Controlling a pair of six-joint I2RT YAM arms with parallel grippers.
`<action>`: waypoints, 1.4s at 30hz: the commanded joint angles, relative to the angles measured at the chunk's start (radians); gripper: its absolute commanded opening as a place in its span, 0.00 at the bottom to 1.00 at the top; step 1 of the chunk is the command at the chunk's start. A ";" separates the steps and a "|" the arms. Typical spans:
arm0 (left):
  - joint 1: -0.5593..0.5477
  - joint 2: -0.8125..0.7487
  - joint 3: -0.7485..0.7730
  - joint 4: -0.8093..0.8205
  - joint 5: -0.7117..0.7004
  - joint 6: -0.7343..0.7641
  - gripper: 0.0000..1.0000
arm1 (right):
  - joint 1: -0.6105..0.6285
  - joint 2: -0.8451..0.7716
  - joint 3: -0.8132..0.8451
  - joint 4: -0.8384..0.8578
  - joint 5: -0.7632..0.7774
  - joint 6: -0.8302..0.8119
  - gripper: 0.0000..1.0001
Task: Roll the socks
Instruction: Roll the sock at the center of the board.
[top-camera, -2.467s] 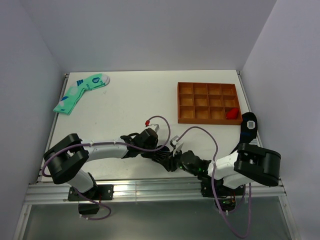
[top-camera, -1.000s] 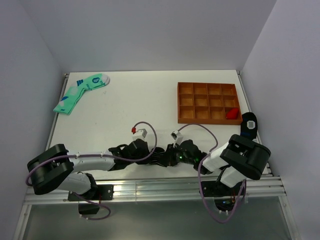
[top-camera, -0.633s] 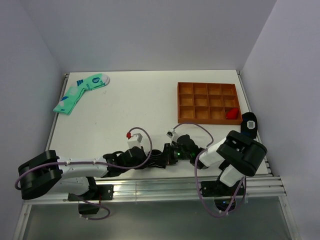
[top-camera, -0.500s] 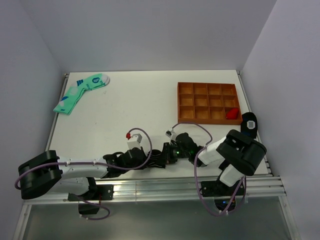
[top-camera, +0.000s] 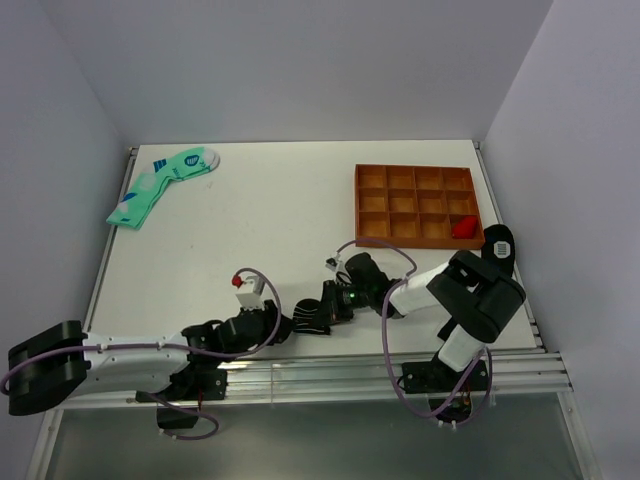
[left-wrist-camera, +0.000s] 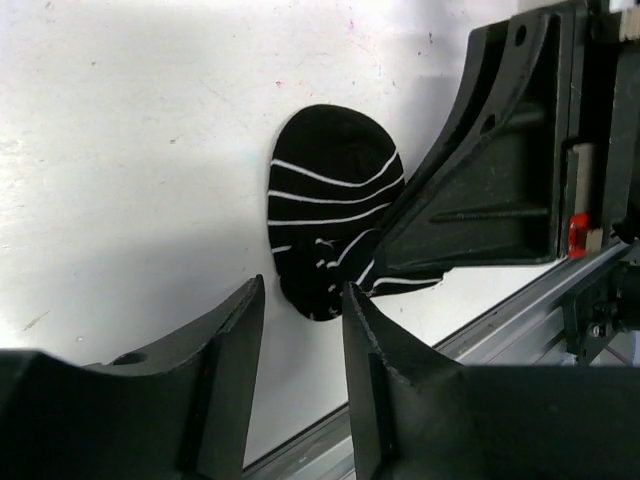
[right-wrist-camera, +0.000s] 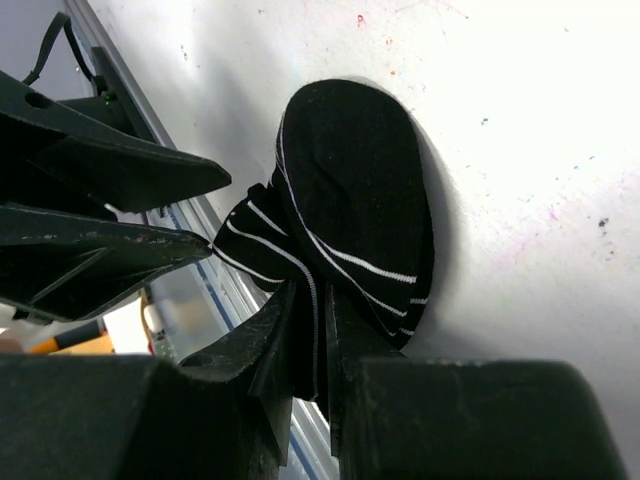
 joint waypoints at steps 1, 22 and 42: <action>-0.018 -0.032 -0.069 0.169 -0.040 0.043 0.43 | -0.014 0.063 -0.018 -0.263 0.055 -0.075 0.17; -0.139 0.142 -0.085 0.479 -0.157 0.274 0.49 | -0.066 0.115 0.081 -0.438 -0.009 -0.147 0.17; -0.122 0.349 -0.034 0.588 -0.103 0.308 0.45 | -0.067 0.125 0.070 -0.424 -0.013 -0.161 0.15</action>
